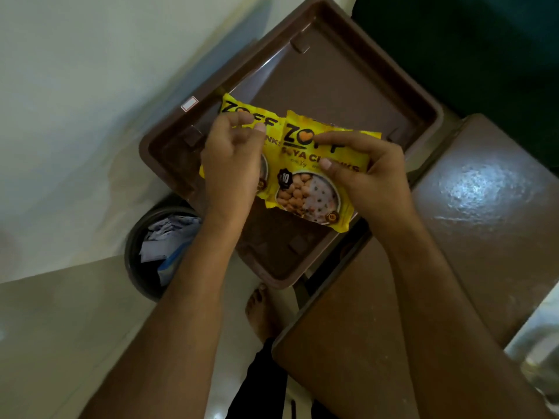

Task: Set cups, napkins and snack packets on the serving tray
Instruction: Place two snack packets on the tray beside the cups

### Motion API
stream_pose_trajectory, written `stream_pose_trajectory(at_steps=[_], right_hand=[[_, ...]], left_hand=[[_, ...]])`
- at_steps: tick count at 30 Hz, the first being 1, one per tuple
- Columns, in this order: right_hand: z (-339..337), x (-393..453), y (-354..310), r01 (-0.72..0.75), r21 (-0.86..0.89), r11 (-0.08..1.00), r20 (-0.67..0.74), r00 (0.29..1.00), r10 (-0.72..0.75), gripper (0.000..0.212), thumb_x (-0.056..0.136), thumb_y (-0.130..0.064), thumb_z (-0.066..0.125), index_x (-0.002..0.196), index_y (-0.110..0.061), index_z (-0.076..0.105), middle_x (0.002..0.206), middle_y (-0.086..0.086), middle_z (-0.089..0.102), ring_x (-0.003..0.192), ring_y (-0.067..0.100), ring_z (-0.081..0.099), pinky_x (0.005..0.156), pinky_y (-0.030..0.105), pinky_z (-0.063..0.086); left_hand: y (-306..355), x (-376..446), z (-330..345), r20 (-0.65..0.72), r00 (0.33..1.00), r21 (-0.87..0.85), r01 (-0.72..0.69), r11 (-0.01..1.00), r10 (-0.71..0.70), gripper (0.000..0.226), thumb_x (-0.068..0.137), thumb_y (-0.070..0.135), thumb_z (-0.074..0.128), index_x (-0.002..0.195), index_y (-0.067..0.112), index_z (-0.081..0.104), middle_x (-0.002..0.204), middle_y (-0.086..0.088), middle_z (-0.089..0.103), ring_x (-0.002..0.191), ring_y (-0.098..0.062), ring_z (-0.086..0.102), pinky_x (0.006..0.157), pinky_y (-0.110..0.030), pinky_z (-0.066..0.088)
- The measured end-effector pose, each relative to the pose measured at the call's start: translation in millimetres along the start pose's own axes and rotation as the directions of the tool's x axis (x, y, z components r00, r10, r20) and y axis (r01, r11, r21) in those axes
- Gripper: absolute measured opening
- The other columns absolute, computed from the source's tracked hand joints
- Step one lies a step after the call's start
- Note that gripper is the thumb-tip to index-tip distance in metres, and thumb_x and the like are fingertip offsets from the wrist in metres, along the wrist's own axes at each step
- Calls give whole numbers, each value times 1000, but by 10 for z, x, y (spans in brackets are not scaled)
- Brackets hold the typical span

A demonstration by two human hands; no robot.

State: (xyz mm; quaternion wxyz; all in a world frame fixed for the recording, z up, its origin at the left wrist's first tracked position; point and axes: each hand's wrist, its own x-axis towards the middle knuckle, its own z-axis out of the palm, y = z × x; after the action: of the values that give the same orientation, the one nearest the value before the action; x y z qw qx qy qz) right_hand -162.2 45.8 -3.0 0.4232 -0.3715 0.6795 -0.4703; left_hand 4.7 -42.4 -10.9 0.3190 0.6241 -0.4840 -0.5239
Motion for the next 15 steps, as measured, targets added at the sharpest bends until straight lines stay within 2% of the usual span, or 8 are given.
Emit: stream_pose_trajectory(at_steps=[2,4,6,7,10,11,13,15], right_hand=[[-55,30,18,-106,31,994,-87,990,109,24,90,3,76,102,-18,81,111,-2,78,113,19,74,93,45,64],[-117,58,16,-189,41,981,-146,970,193,23,88,1,78,96,-21,82,114,2,78,113,23,73,90,47,65],[-152,78,-15,-262,65,963,-180,946,269,29,87,1,79,101,-23,82,119,1,77,110,21,75,87,47,66],[-155,96,-22,-295,68,953,-186,935,302,38,86,2,80,113,-25,79,123,-1,75,109,18,75,86,45,66],[-117,168,-40,-330,-85,940,-207,929,307,90,80,0,85,154,-33,46,147,-3,59,125,18,67,98,46,62],[-89,195,-38,-341,-128,931,-215,926,310,105,78,-1,86,161,-33,30,144,-5,59,127,19,65,104,47,58],[-20,235,-25,-384,-112,917,-223,908,353,121,78,0,86,167,-25,8,118,-13,69,115,10,68,108,42,54],[32,239,-6,-402,-112,909,-246,897,366,126,76,-8,91,166,-21,5,104,-19,69,109,5,69,110,40,51]], left_hand=[[-29,23,-78,-54,979,284,-172,943,194,26,94,19,70,120,16,66,112,3,70,107,-9,66,89,-15,52],[-83,61,-111,-3,967,481,-221,849,253,37,94,18,71,129,13,60,131,-3,61,126,-15,57,94,-13,46],[-149,95,-102,46,979,560,-192,806,201,47,93,19,73,136,12,55,142,-9,51,136,-20,48,104,-25,47],[-173,104,-94,46,982,582,-177,794,186,51,92,20,75,138,11,53,144,-10,48,138,-21,45,108,-31,48],[-182,138,-80,20,980,643,-165,748,199,65,88,27,80,143,11,48,147,-11,47,140,-26,44,111,-45,48],[-157,159,-75,15,980,661,-157,734,197,70,87,29,82,145,11,46,147,-11,47,141,-27,45,112,-47,47],[-113,231,-75,6,988,682,-116,722,153,79,82,32,86,145,11,44,147,-11,49,140,-31,46,112,-52,44],[-78,308,-88,-1,997,660,-57,749,76,81,76,34,91,139,13,45,140,-9,56,135,-33,51,110,-56,44]])
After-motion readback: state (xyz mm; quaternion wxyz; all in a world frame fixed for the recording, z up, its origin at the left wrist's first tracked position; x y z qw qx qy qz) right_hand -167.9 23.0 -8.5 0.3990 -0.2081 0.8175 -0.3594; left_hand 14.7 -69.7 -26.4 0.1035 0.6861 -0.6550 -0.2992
